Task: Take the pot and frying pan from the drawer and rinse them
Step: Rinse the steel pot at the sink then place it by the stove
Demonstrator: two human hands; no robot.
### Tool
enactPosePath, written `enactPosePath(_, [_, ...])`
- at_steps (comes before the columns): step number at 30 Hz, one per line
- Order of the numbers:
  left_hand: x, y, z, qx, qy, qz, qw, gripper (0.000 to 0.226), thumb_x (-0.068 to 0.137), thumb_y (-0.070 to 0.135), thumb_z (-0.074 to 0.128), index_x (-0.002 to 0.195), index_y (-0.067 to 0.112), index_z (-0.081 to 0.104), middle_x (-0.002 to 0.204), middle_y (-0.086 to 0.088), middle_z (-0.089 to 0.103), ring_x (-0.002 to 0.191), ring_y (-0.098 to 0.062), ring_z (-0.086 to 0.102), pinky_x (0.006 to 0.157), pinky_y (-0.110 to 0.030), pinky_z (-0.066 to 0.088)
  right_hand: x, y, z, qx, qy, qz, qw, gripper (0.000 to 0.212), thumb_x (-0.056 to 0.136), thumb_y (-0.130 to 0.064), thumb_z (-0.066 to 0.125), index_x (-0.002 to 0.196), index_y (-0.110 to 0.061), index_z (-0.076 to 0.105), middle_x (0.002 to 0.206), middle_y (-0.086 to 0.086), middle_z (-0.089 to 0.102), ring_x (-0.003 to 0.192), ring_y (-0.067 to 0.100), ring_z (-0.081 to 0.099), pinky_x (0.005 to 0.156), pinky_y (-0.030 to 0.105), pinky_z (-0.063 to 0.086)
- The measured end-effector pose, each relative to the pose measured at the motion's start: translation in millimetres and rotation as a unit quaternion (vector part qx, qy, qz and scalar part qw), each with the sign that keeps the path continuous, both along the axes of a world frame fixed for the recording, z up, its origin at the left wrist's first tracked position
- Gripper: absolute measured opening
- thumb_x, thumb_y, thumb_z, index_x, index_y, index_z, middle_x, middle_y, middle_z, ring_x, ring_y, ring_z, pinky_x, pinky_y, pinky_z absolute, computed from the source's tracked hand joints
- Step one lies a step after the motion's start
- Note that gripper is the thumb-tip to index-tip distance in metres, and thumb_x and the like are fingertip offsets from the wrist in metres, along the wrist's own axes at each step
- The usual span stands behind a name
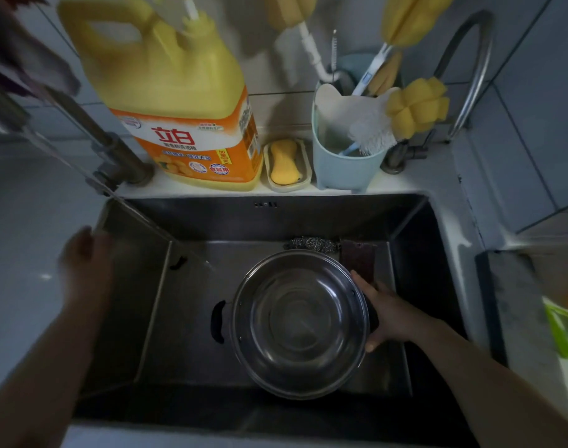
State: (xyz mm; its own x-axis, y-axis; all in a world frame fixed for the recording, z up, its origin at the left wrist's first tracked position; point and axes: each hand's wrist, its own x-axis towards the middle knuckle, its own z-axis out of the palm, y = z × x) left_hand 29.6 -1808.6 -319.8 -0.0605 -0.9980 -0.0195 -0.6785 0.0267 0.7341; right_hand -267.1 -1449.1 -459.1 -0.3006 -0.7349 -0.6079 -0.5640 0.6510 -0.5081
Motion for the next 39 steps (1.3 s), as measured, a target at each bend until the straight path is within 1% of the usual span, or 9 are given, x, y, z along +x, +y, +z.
enactPosePath(3, [-15.5, -27.9, 24.5, -0.010, 0.090, 0.035, 0.995, 0.059, 0.092, 0.051, 0.047, 0.143, 0.022, 0.040, 0.135, -0.002, 0.053, 0.118, -0.017, 0.054, 0.102, -0.037, 0.042, -0.6, 0.0, -1.7, -0.004, -0.003, 0.003, 1.000, 0.154, 0.042, -0.033, 0.096, 0.124, -0.072, -0.029, 0.159, 0.002, 0.011, 0.145, 0.024, 0.021, 0.116, 0.041, 0.032])
enactPosePath(6, [-38.4, -35.0, 41.2, -0.019, 0.121, -0.009, 0.992, 0.026, 0.092, 0.046, 0.044, 0.101, 0.027, 0.059, 0.096, 0.006, 0.059, 0.093, -0.013, 0.054, 0.091, -0.037, 0.042, -1.8, 1.3, -4.7, -0.008, -0.005, 0.003, 1.000, 0.154, 0.039, -0.035, 0.095, 0.123, -0.073, -0.028, 0.159, 0.004, 0.012, 0.145, 0.023, 0.022, 0.117, 0.038, 0.030])
enactPosePath(9, [-60.3, -25.9, 51.3, 0.003, 0.126, -0.031, 0.992, 0.029, 0.100, 0.036, 0.039, 0.075, 0.028, 0.052, 0.078, 0.010, 0.049, 0.081, -0.008, 0.050, 0.083, -0.031, 0.042, -1.9, 2.5, -6.7, -0.007, -0.002, 0.002, 1.000, 0.154, 0.038, -0.036, 0.095, 0.123, -0.073, -0.028, 0.158, 0.002, 0.010, 0.146, 0.023, 0.021, 0.117, 0.040, 0.031])
enactPosePath(17, [-81.6, -7.5, 59.3, 0.032, 0.206, -0.005, 0.978, 0.019, 0.102, 0.026, 0.038, 0.097, 0.022, 0.055, 0.081, 0.011, 0.051, 0.076, -0.002, 0.050, 0.072, -0.019, 0.041, -1.1, 4.1, -8.5, -0.007, -0.002, 0.002, 1.000, 0.154, 0.037, -0.038, 0.094, 0.124, -0.073, -0.028, 0.158, 0.001, 0.014, 0.144, 0.022, 0.024, 0.115, 0.041, 0.033])
enactPosePath(22, [-73.5, -6.2, 55.8, 0.041, 0.207, -0.057, 0.976, 0.015, 0.099, 0.029, 0.043, 0.092, 0.024, 0.055, 0.091, 0.005, 0.056, 0.088, -0.009, 0.055, 0.088, -0.033, 0.044, -0.5, 3.8, -6.5, -0.006, 0.000, 0.004, 1.000, 0.154, 0.038, -0.038, 0.095, 0.125, -0.073, -0.028, 0.160, 0.004, 0.010, 0.147, 0.025, 0.020, 0.117, 0.044, 0.030])
enactPosePath(27, [-51.9, 13.8, 24.2, -0.053, 0.053, -0.128, 0.989, 0.049, 0.096, 0.029, 0.051, 0.142, 0.029, 0.035, 0.142, 0.000, 0.046, 0.128, -0.017, 0.046, 0.105, -0.040, 0.039, 0.9, 3.3, 1.5, -0.004, -0.010, -0.003, 1.000, 0.151, 0.044, -0.031, 0.095, 0.133, -0.065, -0.022, 0.158, 0.005, 0.015, 0.145, 0.024, 0.023, 0.116, 0.038, 0.030])
enactPosePath(30, [-35.2, 46.0, -14.0, -0.006, -0.054, -0.203, 0.978, 0.073, 0.090, 0.027, 0.063, 0.151, 0.023, 0.023, 0.154, -0.002, 0.031, 0.140, -0.019, 0.031, 0.113, -0.046, 0.030, 1.5, 4.4, 2.8, -0.007, -0.014, -0.008, 1.000, 0.150, 0.046, -0.028, 0.095, 0.137, -0.058, -0.019, 0.157, 0.008, 0.015, 0.145, 0.024, 0.022, 0.116, 0.035, 0.029])
enactPosePath(35, [-15.8, 88.1, -65.2, 0.166, -0.282, -0.462, 0.824, 0.100, 0.080, 0.029, 0.077, 0.153, 0.015, 0.010, 0.159, -0.003, 0.014, 0.145, -0.018, 0.017, 0.108, -0.014, 0.010, 1.1, 3.9, 3.0, -0.008, -0.012, -0.006, 1.000, 0.149, 0.048, -0.026, 0.096, 0.138, -0.054, -0.020, 0.152, 0.010, 0.022, 0.141, 0.024, 0.028, 0.114, 0.032, 0.030])
enactPosePath(39, [-11.4, 92.7, -93.0, 0.133, -0.336, -0.511, 0.780, 0.118, 0.071, 0.035, 0.081, 0.154, 0.015, 0.000, 0.161, -0.003, 0.005, 0.147, -0.016, 0.007, 0.106, -0.013, 0.004, 1.1, 3.6, 3.9, -0.004, -0.018, -0.009, 1.000, 0.149, 0.048, -0.028, 0.096, 0.137, -0.057, -0.020, 0.154, 0.008, 0.020, 0.143, 0.025, 0.026, 0.115, 0.037, 0.031])
